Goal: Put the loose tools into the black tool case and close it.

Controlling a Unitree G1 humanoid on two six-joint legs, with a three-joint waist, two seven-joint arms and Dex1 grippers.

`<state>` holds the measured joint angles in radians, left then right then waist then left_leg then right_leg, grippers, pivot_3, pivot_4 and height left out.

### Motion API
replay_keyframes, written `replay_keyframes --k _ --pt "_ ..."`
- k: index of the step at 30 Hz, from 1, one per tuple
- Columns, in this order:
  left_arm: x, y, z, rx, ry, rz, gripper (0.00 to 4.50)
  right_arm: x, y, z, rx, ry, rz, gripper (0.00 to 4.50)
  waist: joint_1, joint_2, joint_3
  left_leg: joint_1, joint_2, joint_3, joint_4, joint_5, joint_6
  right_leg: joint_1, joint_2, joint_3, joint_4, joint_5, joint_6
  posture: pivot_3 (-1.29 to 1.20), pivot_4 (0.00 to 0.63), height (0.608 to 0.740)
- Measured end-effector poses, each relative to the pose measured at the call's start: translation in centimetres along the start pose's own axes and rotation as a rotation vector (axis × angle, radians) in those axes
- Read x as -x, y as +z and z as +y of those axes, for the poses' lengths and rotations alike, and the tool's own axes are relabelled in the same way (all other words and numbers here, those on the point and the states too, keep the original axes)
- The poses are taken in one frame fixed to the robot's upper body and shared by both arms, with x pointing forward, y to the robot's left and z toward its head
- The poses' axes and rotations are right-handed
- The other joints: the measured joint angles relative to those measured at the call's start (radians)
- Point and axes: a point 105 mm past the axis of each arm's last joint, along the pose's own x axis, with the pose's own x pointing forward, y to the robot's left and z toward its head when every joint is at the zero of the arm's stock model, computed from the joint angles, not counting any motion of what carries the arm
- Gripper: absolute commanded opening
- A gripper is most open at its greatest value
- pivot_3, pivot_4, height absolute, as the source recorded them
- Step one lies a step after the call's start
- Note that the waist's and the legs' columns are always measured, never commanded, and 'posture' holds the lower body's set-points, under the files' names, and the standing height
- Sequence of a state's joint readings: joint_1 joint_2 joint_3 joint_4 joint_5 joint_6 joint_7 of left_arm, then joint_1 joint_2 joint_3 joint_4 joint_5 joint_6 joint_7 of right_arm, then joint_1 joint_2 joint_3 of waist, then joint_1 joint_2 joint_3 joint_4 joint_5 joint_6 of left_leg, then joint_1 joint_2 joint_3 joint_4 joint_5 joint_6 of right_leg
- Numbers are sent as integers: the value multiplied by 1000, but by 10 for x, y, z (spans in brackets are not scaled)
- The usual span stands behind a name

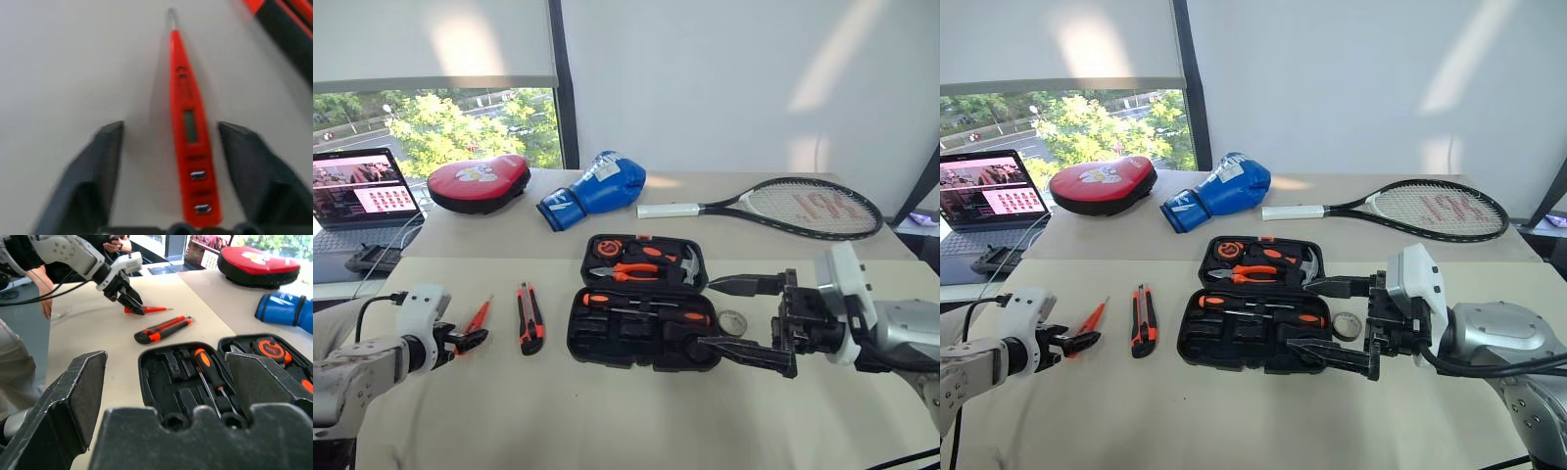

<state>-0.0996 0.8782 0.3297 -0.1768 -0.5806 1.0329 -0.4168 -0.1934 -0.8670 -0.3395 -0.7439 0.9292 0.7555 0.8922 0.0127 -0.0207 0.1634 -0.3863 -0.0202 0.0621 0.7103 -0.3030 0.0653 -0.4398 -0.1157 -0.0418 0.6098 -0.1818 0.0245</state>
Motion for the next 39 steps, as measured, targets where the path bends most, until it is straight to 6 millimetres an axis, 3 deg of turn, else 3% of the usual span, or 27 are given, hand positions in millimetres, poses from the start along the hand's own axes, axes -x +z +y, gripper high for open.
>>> replay_keyframes --k 3,5,8,11,13,17,20,21,26,39 --pt "-1 1 2 -9 -16 -21 899 0 -1 -1 -9 -36 1 4500 1 0 0 -1 0 0 0 0 0 0 -1 0 0 0 0 0 150 740" --pt "-4 8 -11 10 -116 -99 414 2 -3 -1 -14 -63 4 4500 7 0 0 -2 0 0 0 0 0 -1 -2 -1 -1 0 0 0 150 740" --pt "2 34 -44 4 -368 -233 414 4 -6 1 -18 -93 11 4500 15 -5 1 -5 0 0 1 0 -1 -3 -3 -2 0 0 0 0 150 740" --pt "24 69 -85 -292 -666 -276 414 9 -5 3 3 -145 13 4500 20 -5 1 -4 -1 1 2 0 -1 -2 1 -4 -1 0 0 0 150 740" --pt "29 78 -103 -440 -777 -283 414 12 -5 4 3 -164 17 4500 23 -1 0 -2 -2 4 1 0 3 0 2 -5 -1 0 0 0 150 740" --pt "-6 78 -150 -817 -975 -225 414 23 -5 14 -5 -236 44 4500 38 1 0 -2 -5 5 3 5 12 2 5 -6 -1 0 0 0 150 740" --pt "-32 70 -176 -895 -1061 -174 414 30 -3 22 -13 -262 67 4500 37 -2 1 -5 -4 5 6 3 16 2 5 -6 -2 0 0 0 150 740" --pt "-39 68 -181 -914 -1076 -156 414 32 -3 25 -22 -272 76 4500 30 -4 2 -5 -4 5 6 -2 25 1 4 -5 -2 1 1 0 150 740" --pt "-57 84 -197 -985 -1066 -124 414 45 -16 36 -93 -329 157 4500 23 -5 2 -6 -4 5 10 -3 28 1 4 -4 -1 0 5 0 150 740" --pt "-62 77 -193 -1122 -1071 -65 414 50 -17 43 -103 -377 150 4500 20 -5 2 -5 -2 5 16 -5 31 4 3 -1 0 0 8 0 150 740"
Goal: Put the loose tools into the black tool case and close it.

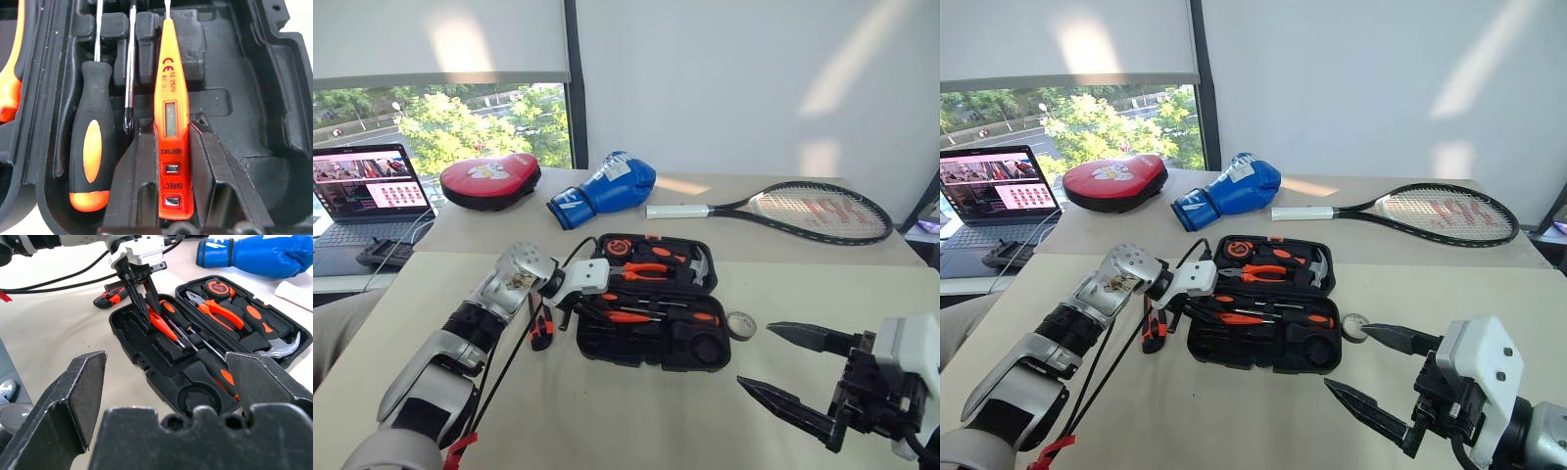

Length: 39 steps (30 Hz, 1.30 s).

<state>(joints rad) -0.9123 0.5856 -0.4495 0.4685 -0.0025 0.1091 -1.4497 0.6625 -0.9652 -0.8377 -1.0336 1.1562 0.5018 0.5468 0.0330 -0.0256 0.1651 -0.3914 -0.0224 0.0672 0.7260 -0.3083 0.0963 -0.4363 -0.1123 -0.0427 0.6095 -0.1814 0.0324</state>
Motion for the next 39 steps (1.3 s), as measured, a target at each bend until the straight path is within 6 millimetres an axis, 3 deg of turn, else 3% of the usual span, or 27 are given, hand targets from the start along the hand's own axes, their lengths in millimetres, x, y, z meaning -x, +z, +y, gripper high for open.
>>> replay_keyframes --k 16,19,23,29,30,31,35,39 --pt "1 -3 2 21 23 45 414 1 3 4 62 44 -21 4500 -8 0 0 2 1 0 1 0 -1 1 1 1 1 0 0 0 150 740" --pt "1 -4 3 29 29 47 414 -1 10 -4 108 128 -17 4500 -11 0 0 3 1 0 3 1 -1 3 1 1 1 1 -1 0 150 740" --pt "0 -2 3 29 32 44 414 1 11 -35 91 152 -9 4500 -10 0 0 3 1 -1 3 0 0 4 0 1 0 1 -1 0 150 740" --pt "-1 -2 3 21 31 51 414 4 9 -49 86 224 19 4500 -7 1 -1 2 2 -1 2 0 0 3 0 1 1 1 -1 0 150 740" --pt "-1 -2 3 22 32 53 1416 4 9 -49 88 236 21 4500 -7 1 -1 2 1 -1 2 0 0 3 0 1 1 1 -1 0 150 740" --pt "0 -3 3 22 38 56 1556 4 9 -49 88 244 26 4500 -7 1 -1 2 2 -1 2 0 0 3 -1 2 1 1 -1 0 150 740" --pt "2 -1 4 38 59 39 2879 5 6 -49 80 247 24 4500 -8 1 -1 2 2 -1 2 0 0 3 -1 2 1 1 -1 0 150 740" --pt "10 2 -2 126 77 -46 2879 6 1 -45 55 246 24 4500 -7 1 -1 -4 2 -2 3 1 -2 -2 -1 2 1 1 -1 0 150 740"
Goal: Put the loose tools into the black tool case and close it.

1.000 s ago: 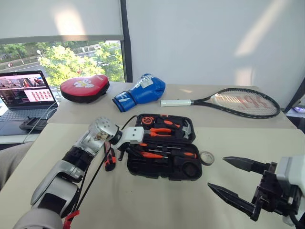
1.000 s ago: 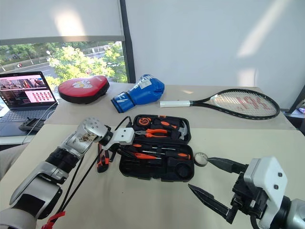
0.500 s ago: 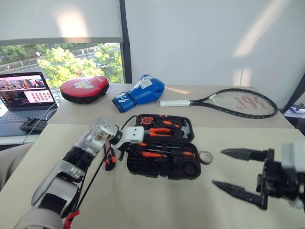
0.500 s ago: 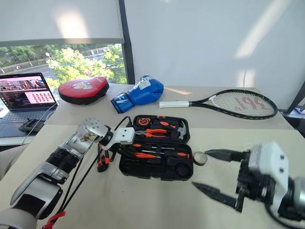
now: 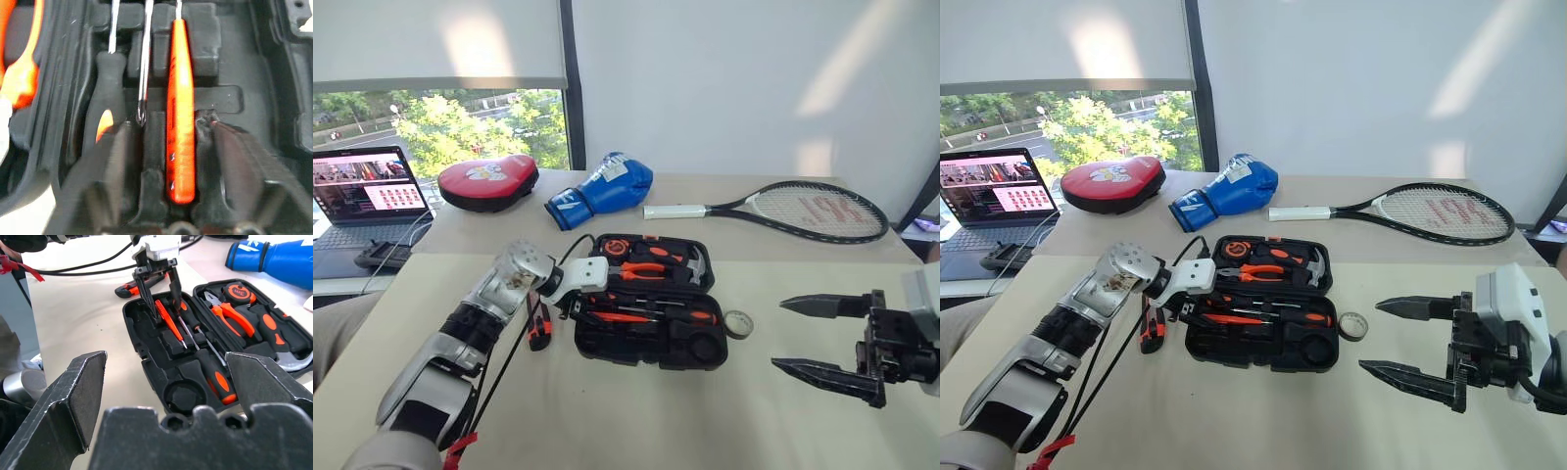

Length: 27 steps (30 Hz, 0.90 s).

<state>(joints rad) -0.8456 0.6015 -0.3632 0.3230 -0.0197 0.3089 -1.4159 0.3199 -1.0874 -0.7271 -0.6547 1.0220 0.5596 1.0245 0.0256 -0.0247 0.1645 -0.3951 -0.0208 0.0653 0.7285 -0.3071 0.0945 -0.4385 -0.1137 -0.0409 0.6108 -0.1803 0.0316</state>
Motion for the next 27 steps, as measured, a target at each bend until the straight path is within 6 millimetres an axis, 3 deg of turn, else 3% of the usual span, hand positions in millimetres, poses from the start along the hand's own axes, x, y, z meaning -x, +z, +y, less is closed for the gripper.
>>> replay_keyframes --k 5,7,9,16,19,27 --pt "21 31 -7 170 59 -257 1392 1 1 6 2 -38 -26 4500 2 0 0 -3 -1 -2 1 4 -6 -1 0 -1 -1 0 1 0 150 740" --pt "19 41 -9 234 97 -347 483 0 1 8 -1 -51 -32 4500 7 0 0 -3 -2 -3 2 3 -6 0 0 -1 -1 0 2 0 150 740" --pt "9 43 -9 295 155 -396 26 -1 1 9 -5 -65 -36 4500 12 0 0 -3 -3 -3 2 3 -5 1 0 0 -1 1 3 0 150 740" --pt "-22 22 -1 483 398 -415 26 -6 3 13 -9 -94 -46 4500 15 0 0 -2 -3 -3 2 3 -5 1 0 0 0 2 3 0 150 740" --pt "-33 14 -9 490 411 -370 26 -7 3 14 -21 -102 -48 4500 14 0 0 -1 -3 -3 1 3 -6 1 -1 0 0 2 2 0 150 740" --pt "-46 -3 -39 292 343 -232 26 -11 5 17 -41 -104 -53 4500 14 7 -4 9 -2 -3 -1 -2 0 10 -8 0 -2 0 -1 0 150 740"
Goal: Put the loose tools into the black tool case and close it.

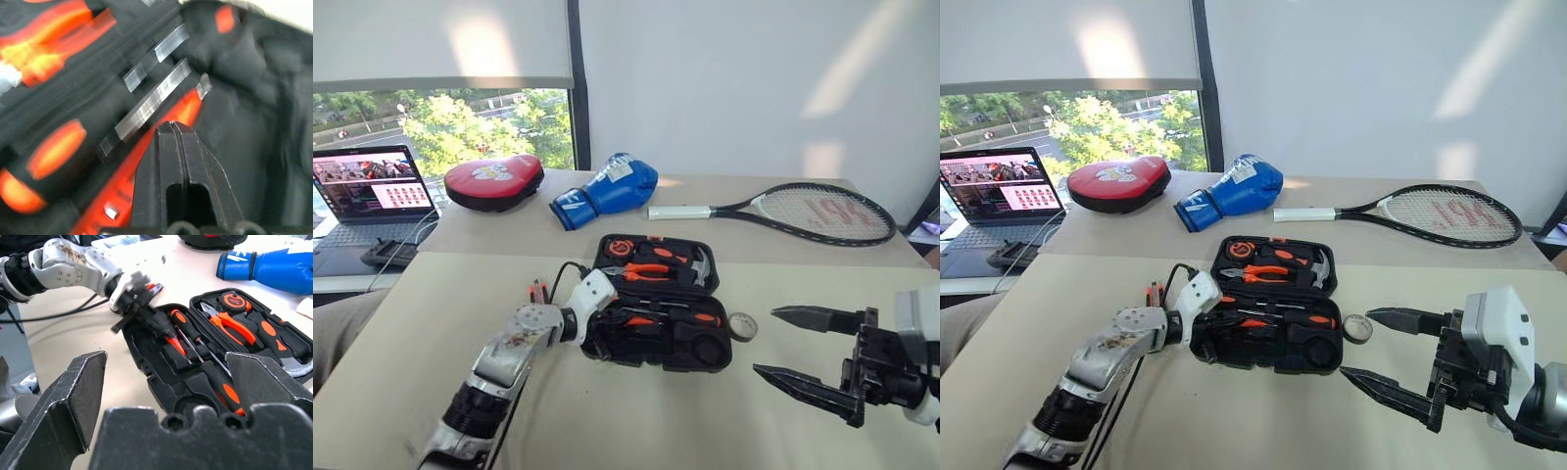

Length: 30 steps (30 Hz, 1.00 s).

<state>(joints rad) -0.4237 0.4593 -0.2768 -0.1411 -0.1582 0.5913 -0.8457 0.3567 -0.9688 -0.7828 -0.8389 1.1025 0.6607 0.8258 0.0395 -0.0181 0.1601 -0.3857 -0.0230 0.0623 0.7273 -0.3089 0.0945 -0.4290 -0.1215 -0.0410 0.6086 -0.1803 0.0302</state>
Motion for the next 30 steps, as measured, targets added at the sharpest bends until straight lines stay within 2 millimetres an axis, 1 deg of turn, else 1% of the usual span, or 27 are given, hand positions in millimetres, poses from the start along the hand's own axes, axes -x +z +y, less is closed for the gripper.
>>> replay_keyframes --k 3,6,7,8,9,10,11,12,13,14,15,16,17,18,19,21,22,25,29,30 --pt "-1 -4 0 -29 2 12 26 -1 1 2 -2 9 1 4500 0 2 -1 4 1 0 0 0 0 5 0 -1 -1 -2 -2 0 150 740" --pt "-2 -3 3 -35 10 -16 26 0 1 2 -4 10 6 4500 -1 8 -5 6 1 0 0 0 0 6 0 0 -1 -2 -1 0 150 740" --pt "-3 0 3 19 10 -71 26 -1 2 1 -2 9 5 4500 -1 9 -6 5 1 0 0 0 0 6 0 0 -1 -2 -1 0 150 740" --pt "-1 2 3 78 14 -126 260 -1 3 1 2 9 2 4500 -1 10 -6 4 1 1 0 0 0 4 0 0 -1 -2 -1 0 150 740" --pt "3 5 3 174 15 -195 522 -2 4 1 8 10 -4 4500 -3 8 -5 2 1 0 0 0 0 2 1 0 0 0 1 0 150 740" --pt "11 12 8 239 39 -251 657 -4 4 1 6 17 -7 4500 -4 4 -3 0 2 0 0 1 -2 0 2 -1 0 0 1 0 150 740" --pt "22 19 16 266 82 -292 1061 -6 3 2 1 28 -10 4500 -6 1 -1 -2 3 -1 0 2 -3 -2 3 -1 1 0 1 0 150 740" --pt "35 26 25 282 140 -323 1400 -7 3 2 -1 36 -13 4500 -7 0 0 -3 4 -1 0 3 -4 -3 5 0 1 0 0 0 150 740" --pt "53 32 37 292 223 -348 1808 -9 3 1 -3 45 -19 4500 -8 0 0 -3 4 -1 0 3 -6 -4 6 0 2 0 0 0 150 740" --pt "68 36 45 296 295 -357 2146 -10 2 0 -7 49 -21 4500 -6 0 0 -3 3 -1 0 3 -6 -3 7 0 2 0 0 0 150 740" --pt "76 37 50 304 355 -358 2593 -11 1 -2 -12 52 -26 4500 -5 0 0 -3 3 -1 0 3 -6 -3 8 0 2 0 0 0 150 740" --pt "83 37 55 316 416 -351 2916 -12 1 -3 -14 55 -32 4500 -3 0 0 -3 2 -1 0 3 -6 -3 9 0 2 0 0 0 150 740" --pt "90 36 59 334 483 -337 3208 -13 1 -5 -14 57 -35 4500 -1 0 0 -3 1 -1 0 3 -6 -2 9 0 1 0 0 0 150 740" --pt "98 31 65 375 578 -306 3747 -16 1 -7 -14 64 -41 4500 2 -1 0 -2 1 -1 0 3 -6 -1 9 -1 0 0 1 0 150 740" --pt "101 26 68 405 634 -281 4096 -17 1 -8 -14 68 -46 4500 4 -1 0 -2 1 -1 0 3 -5 0 9 -1 0 0 1 0 150 740" --pt "106 10 70 485 765 -190 4450 -19 2 -11 -14 80 -55 4500 6 -2 1 0 0 -1 0 2 -5 3 9 -1 -1 0 2 0 150 740" --pt "105 1 69 521 810 -126 4450 -21 2 -13 -14 88 -59 4500 6 -3 2 0 -1 -1 0 3 -5 3 9 -1 -1 1 2 0 150 740" --pt "102 -18 63 579 885 13 4450 -22 5 -16 -5 110 -61 4500 5 -5 3 0 -1 -1 0 3 -7 3 9 -1 -1 1 2 0 150 740" --pt "96 -32 56 621 906 90 4450 -21 7 -18 4 122 -56 4500 4 -5 3 0 0 -2 -1 4 -11 1 9 -1 -1 1 2 0 150 740" --pt "94 -35 53 628 901 103 4208 -21 7 -18 2 122 -54 4500 4 -5 3 0 0 -2 -1 4 -11 1 8 0 -1 0 2 0 150 740"
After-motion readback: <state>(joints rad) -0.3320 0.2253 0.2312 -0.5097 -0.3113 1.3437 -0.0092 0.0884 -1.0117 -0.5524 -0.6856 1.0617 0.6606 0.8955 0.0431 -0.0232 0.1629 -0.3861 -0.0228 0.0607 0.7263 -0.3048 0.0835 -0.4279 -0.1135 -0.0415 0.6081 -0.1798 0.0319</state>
